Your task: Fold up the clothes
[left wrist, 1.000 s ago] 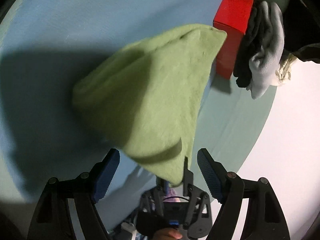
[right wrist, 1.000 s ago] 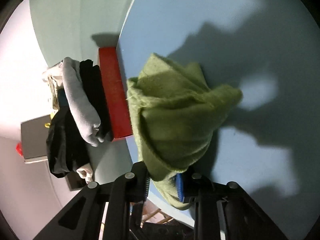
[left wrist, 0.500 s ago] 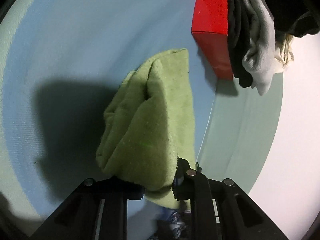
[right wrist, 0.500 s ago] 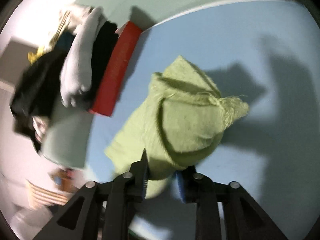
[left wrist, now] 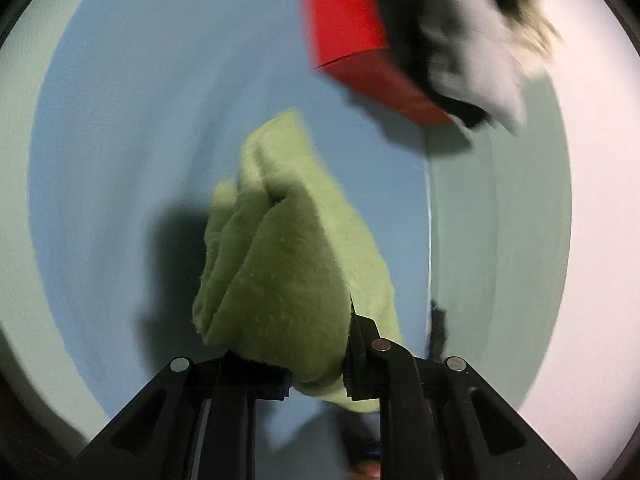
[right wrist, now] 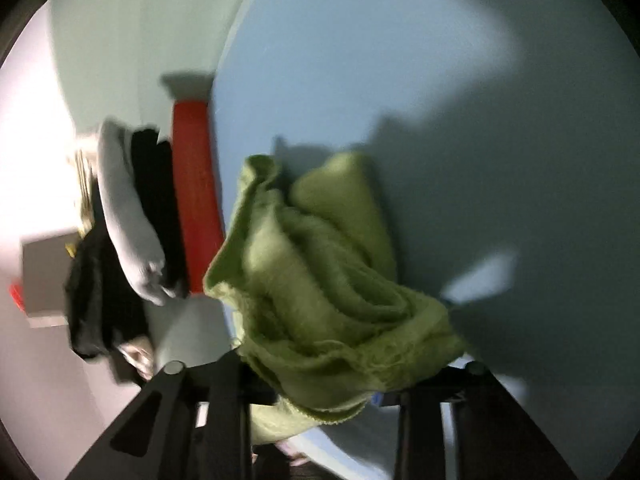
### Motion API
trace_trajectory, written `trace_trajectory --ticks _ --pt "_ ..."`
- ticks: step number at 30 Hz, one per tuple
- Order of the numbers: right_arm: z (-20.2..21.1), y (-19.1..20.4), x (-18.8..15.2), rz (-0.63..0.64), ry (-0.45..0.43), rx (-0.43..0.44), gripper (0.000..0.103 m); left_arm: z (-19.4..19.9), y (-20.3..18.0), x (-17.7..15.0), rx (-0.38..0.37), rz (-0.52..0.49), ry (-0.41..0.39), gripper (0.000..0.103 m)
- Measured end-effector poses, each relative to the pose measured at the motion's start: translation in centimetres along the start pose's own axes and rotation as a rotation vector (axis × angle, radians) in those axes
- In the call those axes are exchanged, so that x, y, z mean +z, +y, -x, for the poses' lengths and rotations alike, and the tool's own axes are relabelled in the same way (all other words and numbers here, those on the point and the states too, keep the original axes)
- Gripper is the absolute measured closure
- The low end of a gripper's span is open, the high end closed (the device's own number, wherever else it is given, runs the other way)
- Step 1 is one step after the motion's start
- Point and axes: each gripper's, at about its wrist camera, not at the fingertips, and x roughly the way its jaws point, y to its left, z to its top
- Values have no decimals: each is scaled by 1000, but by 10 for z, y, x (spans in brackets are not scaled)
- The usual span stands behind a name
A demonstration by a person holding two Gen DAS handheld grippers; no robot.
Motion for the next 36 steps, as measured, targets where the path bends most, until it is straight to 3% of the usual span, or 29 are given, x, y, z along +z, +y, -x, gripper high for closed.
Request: trace_trajectory --ticks 2,6,8,10,16,17,19,20,22,24,25,27,29,30,31,32,33,35,36 --pt "5 33 3 92 -14 -13 77 16 -26 5 -2 -139 -46 84" --pt "17 101 11 275 -45 -27 77 54 -88 30 -111 -318 -132 84" --pt "16 154 25 370 -52 34 77 76 -138 75 -147 -415 -216 84" --pt "11 215 42 468 -53 122 77 98 -166 89 -163 -478 -314 84" --pt "-30 390 63 822 -32 348 76 161 -238 136 -195 -610 -721 84" --pt "-39 412 69 875 -23 377 76 161 -244 149 -183 -614 -794 84" --pt "-62 453 79 972 14 423 75 138 -248 172 -159 -602 -864 84" --pt "-82 460 85 989 41 381 72 118 -256 186 -132 -588 -871 82" --pt "-125 467 99 1004 90 261 70 71 -242 211 -34 -527 -762 75" --pt "-165 456 115 957 130 113 63 24 -228 235 62 -465 -651 61" --pt "-192 446 125 918 156 18 63 -3 -215 246 93 -422 -546 61" --pt "-227 411 143 814 189 -138 65 -48 -178 257 83 -270 -315 61" --pt "-244 369 157 714 201 -234 60 -48 -154 244 -33 -217 -307 59" --pt "-244 351 161 671 210 -240 54 -36 -151 244 -46 -231 -317 53" --pt "-239 336 163 630 219 -203 46 -24 -148 243 -59 -244 -327 49" --pt "-229 330 165 618 210 -169 42 -12 -145 243 -72 -258 -338 38" --pt "-218 327 167 615 195 -140 39 -20 -139 255 -62 -272 -371 31" --pt "-192 334 160 655 116 -147 28 10 -133 244 -18 -314 -493 27" --pt "-183 344 159 678 84 -139 28 24 -130 238 4 -336 -552 27"
